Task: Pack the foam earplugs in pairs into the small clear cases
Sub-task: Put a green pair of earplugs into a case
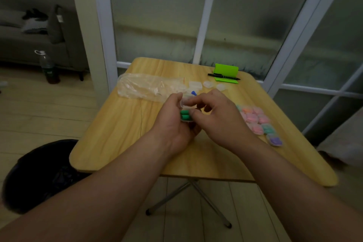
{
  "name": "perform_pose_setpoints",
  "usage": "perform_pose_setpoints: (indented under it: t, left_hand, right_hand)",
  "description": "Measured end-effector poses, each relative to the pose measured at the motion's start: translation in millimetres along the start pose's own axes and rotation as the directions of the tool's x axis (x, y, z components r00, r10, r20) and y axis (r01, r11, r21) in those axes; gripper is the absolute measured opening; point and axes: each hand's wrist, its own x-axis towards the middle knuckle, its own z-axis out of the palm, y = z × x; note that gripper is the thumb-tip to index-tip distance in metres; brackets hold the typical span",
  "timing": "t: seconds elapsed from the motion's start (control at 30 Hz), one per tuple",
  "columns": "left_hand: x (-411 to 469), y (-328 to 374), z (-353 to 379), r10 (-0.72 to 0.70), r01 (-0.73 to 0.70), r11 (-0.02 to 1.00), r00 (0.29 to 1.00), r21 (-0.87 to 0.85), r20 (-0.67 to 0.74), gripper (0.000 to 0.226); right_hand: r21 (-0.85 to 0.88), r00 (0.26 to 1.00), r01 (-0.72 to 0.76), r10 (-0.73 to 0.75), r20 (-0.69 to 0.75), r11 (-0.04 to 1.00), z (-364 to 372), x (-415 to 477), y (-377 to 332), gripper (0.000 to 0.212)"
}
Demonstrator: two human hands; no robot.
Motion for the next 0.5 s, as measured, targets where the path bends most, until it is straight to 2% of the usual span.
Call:
perform_pose_setpoints:
  t: [0.17,0.27,0.33,0.5]
  left_hand:
    - [0.4,-1.3,0.4,0.001,-0.002,0.999,1.000,0.033,0.004,0.049]
    - [0.8,-3.4,1.9,-0.017,0.017,0.999,1.000,0.037,0.003,0.049]
    - [0.7,-5.4,3.2,-0.036,0.035,0.999,0.999,0.012,0.023,0.054]
    - [0.1,-1.6,2.1,-0.051,0.050,0.997,0.998,-0.066,-0.023,0.062]
  right_hand:
    - [0.054,0.993,-0.046,0.052,-0.108,0.997,-6.7,2.7,6.7,0.023]
    - [0.035,0.997,-0.078,0.079,-0.024,0.996,-9.9,3.2,9.0,0.040]
    - [-0.018,0.997,-0.047,0.048,0.055,0.999,-9.5,0.5,8.4,0.047]
    - [-0.078,0.997,0.042,-0.036,0.072,0.996,-6.9,-9.6,8.3,0.045]
